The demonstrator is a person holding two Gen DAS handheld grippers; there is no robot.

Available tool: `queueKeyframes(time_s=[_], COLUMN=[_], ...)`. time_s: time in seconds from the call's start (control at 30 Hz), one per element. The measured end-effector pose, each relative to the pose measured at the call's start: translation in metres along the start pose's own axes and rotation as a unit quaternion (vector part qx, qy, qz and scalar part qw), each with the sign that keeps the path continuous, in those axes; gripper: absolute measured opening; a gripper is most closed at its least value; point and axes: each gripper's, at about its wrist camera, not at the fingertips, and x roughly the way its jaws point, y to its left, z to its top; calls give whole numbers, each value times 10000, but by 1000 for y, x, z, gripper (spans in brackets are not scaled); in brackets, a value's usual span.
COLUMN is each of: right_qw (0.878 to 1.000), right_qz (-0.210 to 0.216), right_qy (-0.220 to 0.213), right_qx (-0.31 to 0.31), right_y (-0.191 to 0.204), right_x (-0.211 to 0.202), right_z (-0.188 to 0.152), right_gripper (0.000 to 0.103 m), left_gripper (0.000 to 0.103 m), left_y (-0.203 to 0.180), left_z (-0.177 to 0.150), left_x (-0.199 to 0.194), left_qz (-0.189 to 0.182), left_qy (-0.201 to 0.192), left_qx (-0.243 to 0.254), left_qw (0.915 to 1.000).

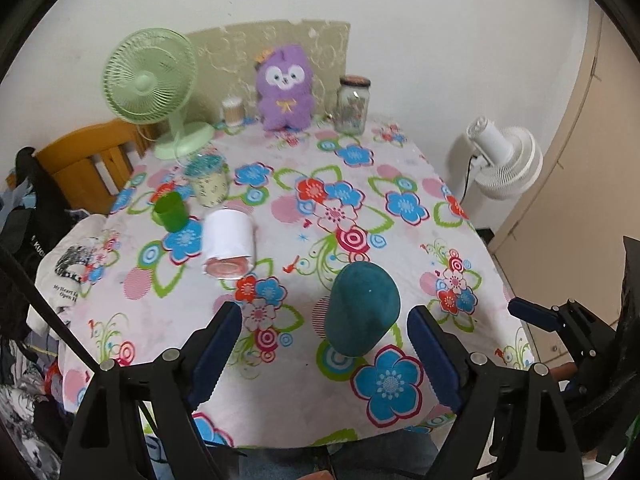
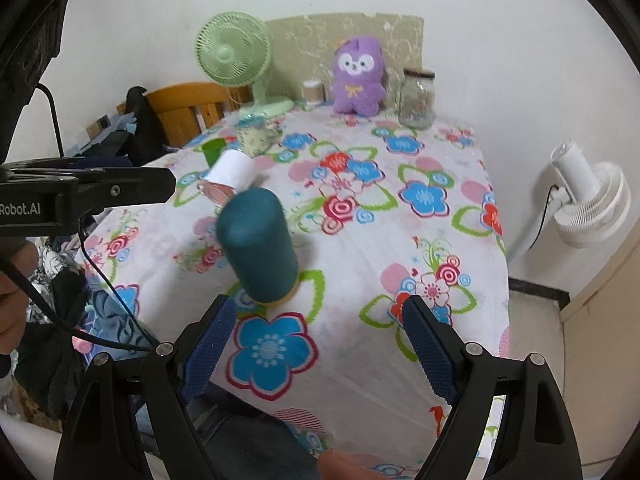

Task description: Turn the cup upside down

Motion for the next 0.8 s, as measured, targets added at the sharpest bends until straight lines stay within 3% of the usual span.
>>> queueKeyframes(time_s=[0.47,0.8], right_qw=[9939,9878], right_qz=[-591,-765], right_qy=[-907,-1354], right_qx=[-192,-11], right_y=[45,71], right_x=[-43,-65], right_z=[-7,-18], right_gripper=[87,103], left_gripper=[92,98], left_y=[21,20], left_z=[-29,-52], left_x=[-48,-63], left_qz=[402,574], left_qy=[-1043,-1546], left_qx=[-442,-517], left_qw=[9927,9850])
